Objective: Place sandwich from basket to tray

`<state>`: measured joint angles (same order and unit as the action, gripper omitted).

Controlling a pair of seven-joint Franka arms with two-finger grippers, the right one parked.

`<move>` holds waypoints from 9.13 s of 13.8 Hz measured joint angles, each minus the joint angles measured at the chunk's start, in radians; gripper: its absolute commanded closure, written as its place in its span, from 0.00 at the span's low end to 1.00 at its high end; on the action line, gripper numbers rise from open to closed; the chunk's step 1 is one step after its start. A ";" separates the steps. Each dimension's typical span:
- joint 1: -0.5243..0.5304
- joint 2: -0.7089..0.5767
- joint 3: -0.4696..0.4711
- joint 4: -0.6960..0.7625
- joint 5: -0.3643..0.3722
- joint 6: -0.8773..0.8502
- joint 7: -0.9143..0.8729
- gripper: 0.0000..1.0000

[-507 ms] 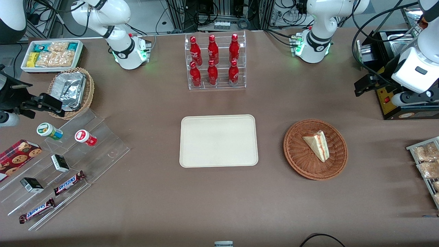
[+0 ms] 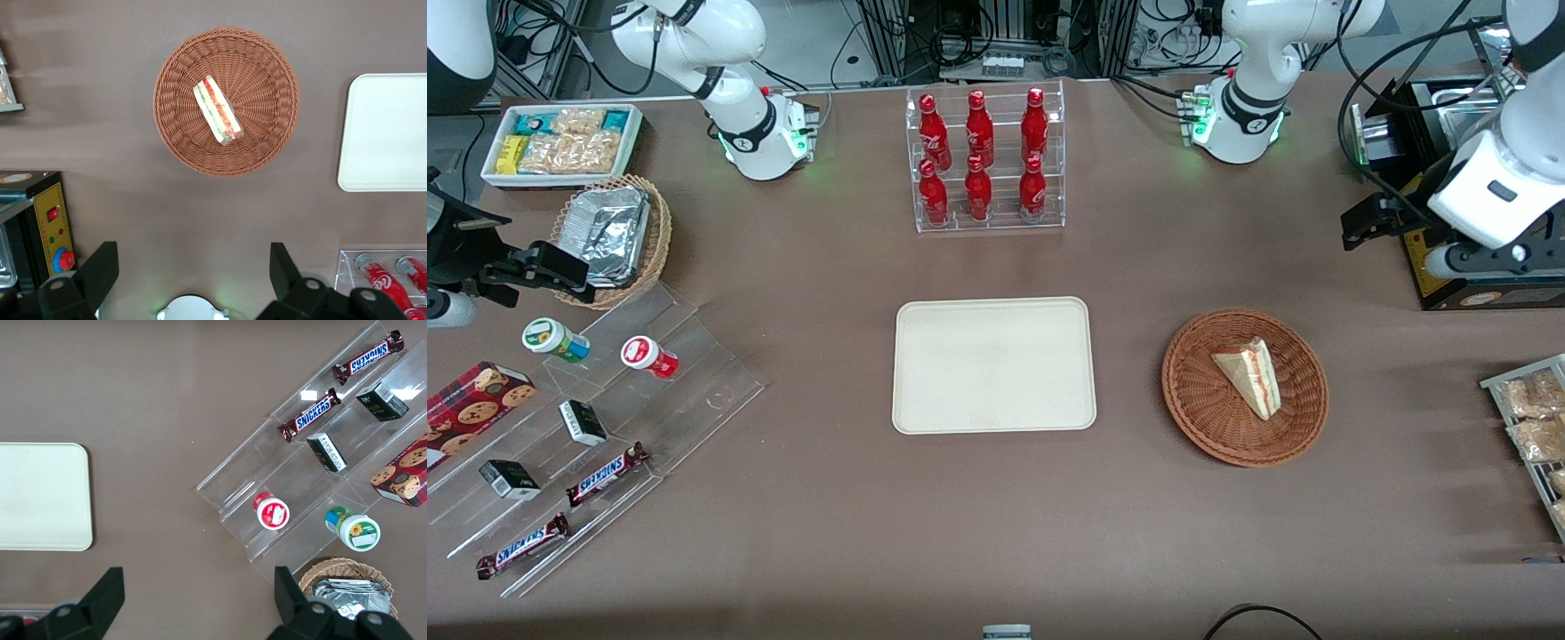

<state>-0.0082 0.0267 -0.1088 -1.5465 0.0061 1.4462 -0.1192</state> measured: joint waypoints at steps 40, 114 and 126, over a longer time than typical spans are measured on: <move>0.001 0.360 -0.031 -0.512 0.001 0.845 -0.495 1.00; -0.328 0.584 -0.260 0.132 0.238 0.521 -0.681 0.00; -0.052 0.392 -0.246 0.139 0.211 0.272 -0.388 0.00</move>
<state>-0.0600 0.4189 -0.3549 -1.4080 0.2169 1.7179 -0.5070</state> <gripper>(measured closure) 0.000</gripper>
